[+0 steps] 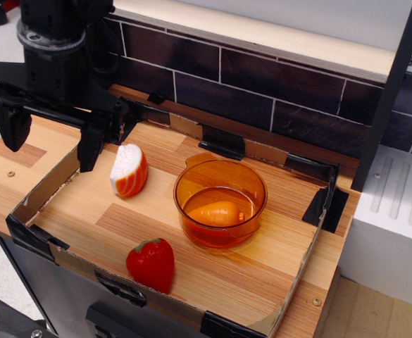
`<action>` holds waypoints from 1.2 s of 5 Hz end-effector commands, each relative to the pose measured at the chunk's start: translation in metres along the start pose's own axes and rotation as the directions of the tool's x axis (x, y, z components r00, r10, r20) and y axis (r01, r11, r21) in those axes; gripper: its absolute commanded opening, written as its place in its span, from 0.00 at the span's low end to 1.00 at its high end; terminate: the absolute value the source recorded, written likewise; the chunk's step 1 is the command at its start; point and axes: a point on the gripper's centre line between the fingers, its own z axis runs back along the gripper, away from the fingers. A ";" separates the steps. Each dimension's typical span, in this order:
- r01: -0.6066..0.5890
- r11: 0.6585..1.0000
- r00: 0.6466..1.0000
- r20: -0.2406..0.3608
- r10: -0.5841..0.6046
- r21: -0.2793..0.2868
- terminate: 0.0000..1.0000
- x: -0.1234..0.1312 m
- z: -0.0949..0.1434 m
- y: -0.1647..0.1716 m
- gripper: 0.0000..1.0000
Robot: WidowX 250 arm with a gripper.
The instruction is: Take carrot out of pot
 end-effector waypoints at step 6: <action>0.871 0.480 0.453 0.209 -0.867 0.103 0.00 0.040 0.031 -0.099 1.00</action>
